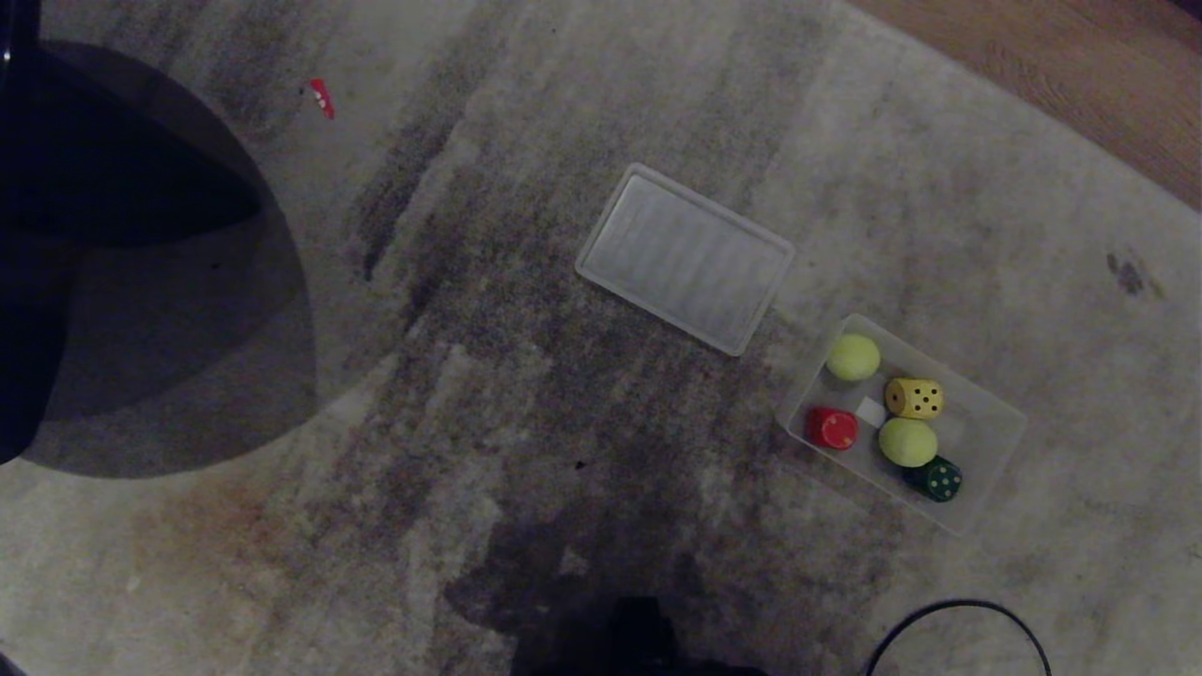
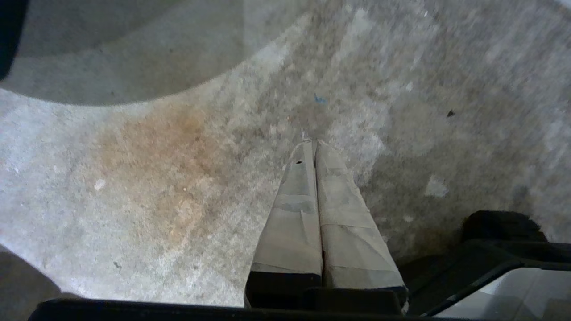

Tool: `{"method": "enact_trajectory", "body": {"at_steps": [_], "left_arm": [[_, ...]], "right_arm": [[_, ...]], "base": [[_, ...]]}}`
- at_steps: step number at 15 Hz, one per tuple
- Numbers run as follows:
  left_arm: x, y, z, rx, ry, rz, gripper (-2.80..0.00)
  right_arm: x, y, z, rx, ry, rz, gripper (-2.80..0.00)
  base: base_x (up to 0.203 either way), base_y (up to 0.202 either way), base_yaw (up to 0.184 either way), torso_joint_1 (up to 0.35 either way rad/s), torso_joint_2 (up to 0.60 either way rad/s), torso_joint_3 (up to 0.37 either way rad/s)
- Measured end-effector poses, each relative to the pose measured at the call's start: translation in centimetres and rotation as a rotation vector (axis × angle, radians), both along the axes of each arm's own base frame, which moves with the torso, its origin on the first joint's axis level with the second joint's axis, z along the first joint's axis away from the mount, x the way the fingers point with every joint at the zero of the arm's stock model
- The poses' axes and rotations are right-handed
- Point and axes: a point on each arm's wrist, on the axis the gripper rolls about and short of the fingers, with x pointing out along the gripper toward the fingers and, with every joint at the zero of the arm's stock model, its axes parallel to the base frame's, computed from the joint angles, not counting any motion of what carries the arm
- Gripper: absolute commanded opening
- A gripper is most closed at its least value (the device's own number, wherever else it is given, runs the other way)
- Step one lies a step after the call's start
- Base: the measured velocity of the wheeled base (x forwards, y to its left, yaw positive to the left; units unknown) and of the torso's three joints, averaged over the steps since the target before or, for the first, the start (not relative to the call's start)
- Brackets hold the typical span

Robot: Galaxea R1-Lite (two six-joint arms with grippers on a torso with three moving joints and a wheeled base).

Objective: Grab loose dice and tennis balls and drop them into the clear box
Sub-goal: Put the toys in the box

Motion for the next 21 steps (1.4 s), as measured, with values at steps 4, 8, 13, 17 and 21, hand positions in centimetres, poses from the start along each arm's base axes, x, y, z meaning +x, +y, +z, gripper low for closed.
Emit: {"method": "enact_trajectory", "body": {"at_steps": [4, 8, 13, 17, 21], "left_arm": [[0.0, 0.0, 0.0, -0.003, 0.0, 0.001, -2.8], [0.0, 0.0, 0.0, -0.032, 0.0, 0.007, -2.8], [0.0, 0.0, 0.0, -0.032, 0.0, 0.008, -2.8], [0.0, 0.0, 0.0, -0.033, 0.0, 0.007, -2.8], [0.0, 0.0, 0.0, -0.032, 0.001, 0.007, -2.8]], "right_arm": [[0.0, 0.0, 0.0, 0.001, 0.0, -0.002, -2.8], [-0.2, 0.0, 0.8, 0.02, -0.006, -0.007, -2.8], [2.0, 0.0, 6.8, 0.127, 0.123, -0.017, -2.8], [9.0, 0.1, 9.7, 0.232, 0.256, -0.041, -2.8], [17.7, 0.2, 9.0, 0.314, 0.317, -0.055, -2.8]], "base": [[0.0, 0.0, 0.0, 0.002, 0.0, -0.079], [0.0, 0.0, 0.0, 0.0, 0.0, 0.0], [0.0, 0.0, 0.0, 0.0, 0.0, 0.0], [0.0, 0.0, 0.0, 0.0, 0.0, 0.0], [0.0, 0.0, 0.0, 0.0, 0.0, 0.0]]}}
